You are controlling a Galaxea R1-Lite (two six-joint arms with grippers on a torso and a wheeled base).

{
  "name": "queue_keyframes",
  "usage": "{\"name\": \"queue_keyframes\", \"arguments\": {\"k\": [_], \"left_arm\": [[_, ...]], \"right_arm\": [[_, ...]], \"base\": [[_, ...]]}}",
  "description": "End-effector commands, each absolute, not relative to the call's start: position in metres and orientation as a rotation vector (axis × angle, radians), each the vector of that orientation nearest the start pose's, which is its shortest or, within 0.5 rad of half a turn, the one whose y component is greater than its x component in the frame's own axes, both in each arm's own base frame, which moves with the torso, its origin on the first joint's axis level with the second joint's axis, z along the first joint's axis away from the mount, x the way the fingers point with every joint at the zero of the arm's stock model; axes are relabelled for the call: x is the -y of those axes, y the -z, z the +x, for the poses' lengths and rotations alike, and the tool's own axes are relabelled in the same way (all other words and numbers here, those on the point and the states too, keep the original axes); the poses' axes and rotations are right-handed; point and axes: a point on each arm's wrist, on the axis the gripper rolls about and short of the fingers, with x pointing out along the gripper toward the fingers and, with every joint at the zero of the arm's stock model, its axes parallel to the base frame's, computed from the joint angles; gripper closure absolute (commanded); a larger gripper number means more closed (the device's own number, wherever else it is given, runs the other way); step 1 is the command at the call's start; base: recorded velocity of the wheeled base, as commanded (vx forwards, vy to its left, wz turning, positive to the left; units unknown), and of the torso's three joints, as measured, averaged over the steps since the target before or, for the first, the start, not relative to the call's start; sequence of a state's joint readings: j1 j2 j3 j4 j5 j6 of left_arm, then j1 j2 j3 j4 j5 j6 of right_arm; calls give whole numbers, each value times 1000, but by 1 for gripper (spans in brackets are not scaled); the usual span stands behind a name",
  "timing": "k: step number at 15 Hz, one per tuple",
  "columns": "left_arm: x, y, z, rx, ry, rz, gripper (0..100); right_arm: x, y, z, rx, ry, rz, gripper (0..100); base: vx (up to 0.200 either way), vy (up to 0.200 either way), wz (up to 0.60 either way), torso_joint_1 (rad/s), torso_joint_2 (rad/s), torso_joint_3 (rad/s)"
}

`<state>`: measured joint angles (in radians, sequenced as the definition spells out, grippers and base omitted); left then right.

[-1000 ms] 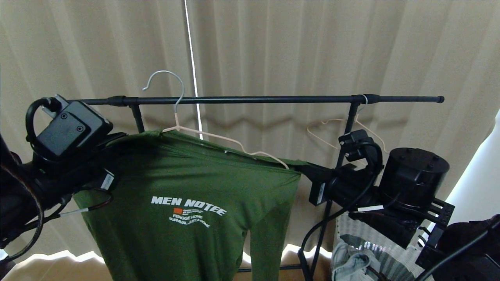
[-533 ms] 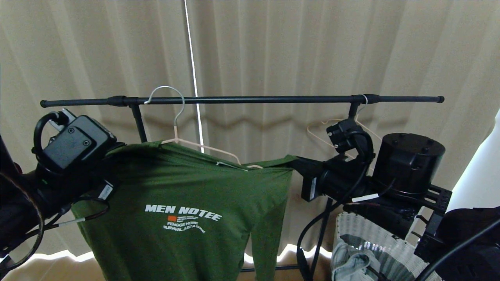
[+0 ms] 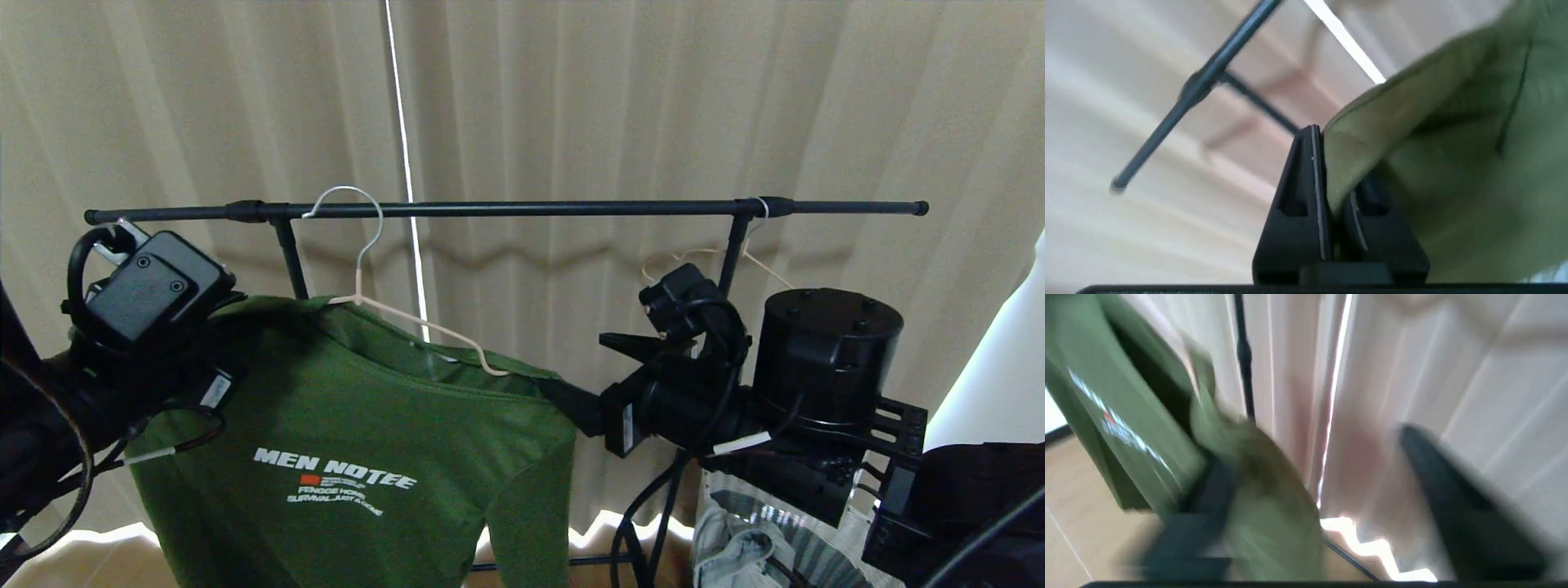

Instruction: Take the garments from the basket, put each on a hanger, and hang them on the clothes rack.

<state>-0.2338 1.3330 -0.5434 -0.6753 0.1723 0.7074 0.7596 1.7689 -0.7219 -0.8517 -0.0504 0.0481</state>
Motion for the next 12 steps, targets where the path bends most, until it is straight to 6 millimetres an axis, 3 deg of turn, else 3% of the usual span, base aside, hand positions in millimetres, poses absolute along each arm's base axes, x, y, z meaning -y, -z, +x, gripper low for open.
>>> {"name": "queue_keyframes", "arguments": {"k": [1,5,12], "left_arm": [[46,-212,208,-86,77,704,100],[49,-212,207,-90,67,653,100],[66,-209,196,-70,155,595,100]], "right_arm": [[-214,-162,219,-186,-725,-71,0],[-225,-173,215,-114,-768,-121,0],[-252,-204,244,-19,-768,-308,0]], "base": [[0,0,0,0,0,0],[0,0,0,0,0,0],[0,0,0,0,0,0]]}}
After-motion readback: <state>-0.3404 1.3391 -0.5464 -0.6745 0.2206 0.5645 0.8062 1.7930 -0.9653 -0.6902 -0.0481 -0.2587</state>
